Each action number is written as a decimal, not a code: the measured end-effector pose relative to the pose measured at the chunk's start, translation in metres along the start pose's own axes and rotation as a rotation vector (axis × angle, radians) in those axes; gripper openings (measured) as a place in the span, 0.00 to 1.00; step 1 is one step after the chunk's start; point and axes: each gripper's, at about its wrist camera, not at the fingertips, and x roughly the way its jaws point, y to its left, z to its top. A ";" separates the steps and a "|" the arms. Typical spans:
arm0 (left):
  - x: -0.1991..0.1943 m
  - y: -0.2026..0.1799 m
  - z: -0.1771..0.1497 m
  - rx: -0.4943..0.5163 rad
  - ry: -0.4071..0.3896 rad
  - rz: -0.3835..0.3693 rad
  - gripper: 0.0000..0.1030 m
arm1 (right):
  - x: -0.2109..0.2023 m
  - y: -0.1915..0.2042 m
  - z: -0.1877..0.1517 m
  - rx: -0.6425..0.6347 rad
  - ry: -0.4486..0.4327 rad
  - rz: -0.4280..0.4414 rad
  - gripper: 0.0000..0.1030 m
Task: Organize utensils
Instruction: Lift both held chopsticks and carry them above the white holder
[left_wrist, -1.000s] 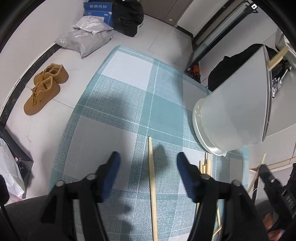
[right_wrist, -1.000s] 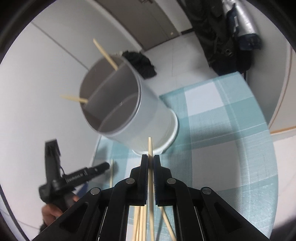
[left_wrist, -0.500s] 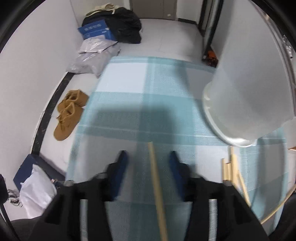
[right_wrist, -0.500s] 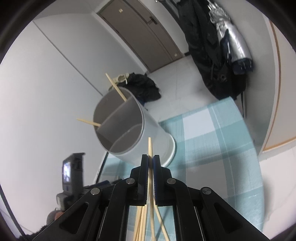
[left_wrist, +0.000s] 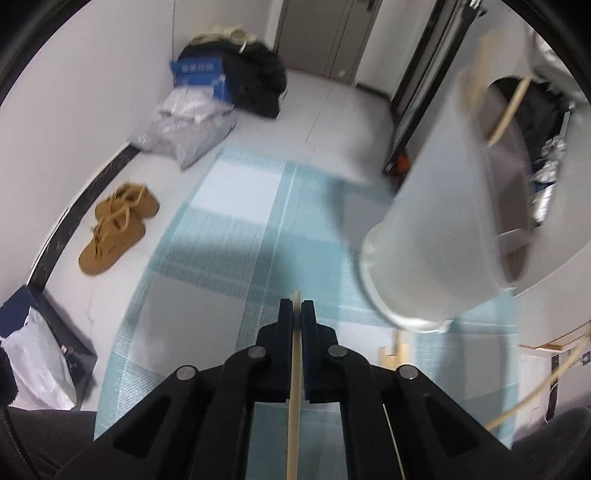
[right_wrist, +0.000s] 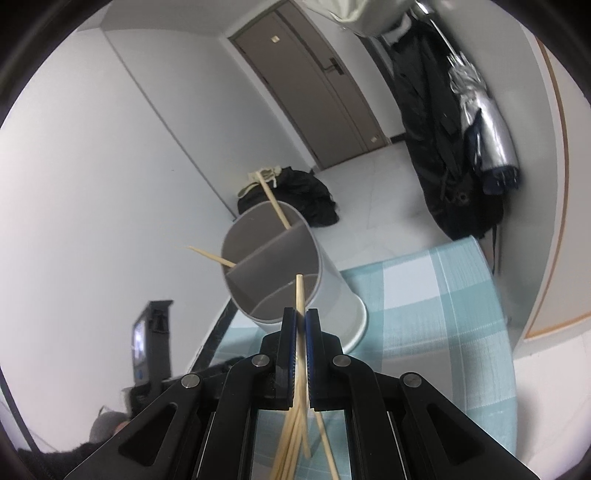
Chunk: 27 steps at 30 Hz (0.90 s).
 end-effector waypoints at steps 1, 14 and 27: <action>-0.011 -0.002 0.000 0.000 -0.030 -0.014 0.00 | 0.000 0.001 0.000 -0.005 -0.004 0.002 0.04; -0.090 -0.026 -0.009 0.080 -0.262 -0.109 0.00 | -0.018 0.039 -0.013 -0.170 -0.047 0.000 0.04; -0.108 -0.048 -0.019 0.188 -0.247 -0.125 0.00 | -0.012 0.053 -0.019 -0.196 -0.049 -0.009 0.04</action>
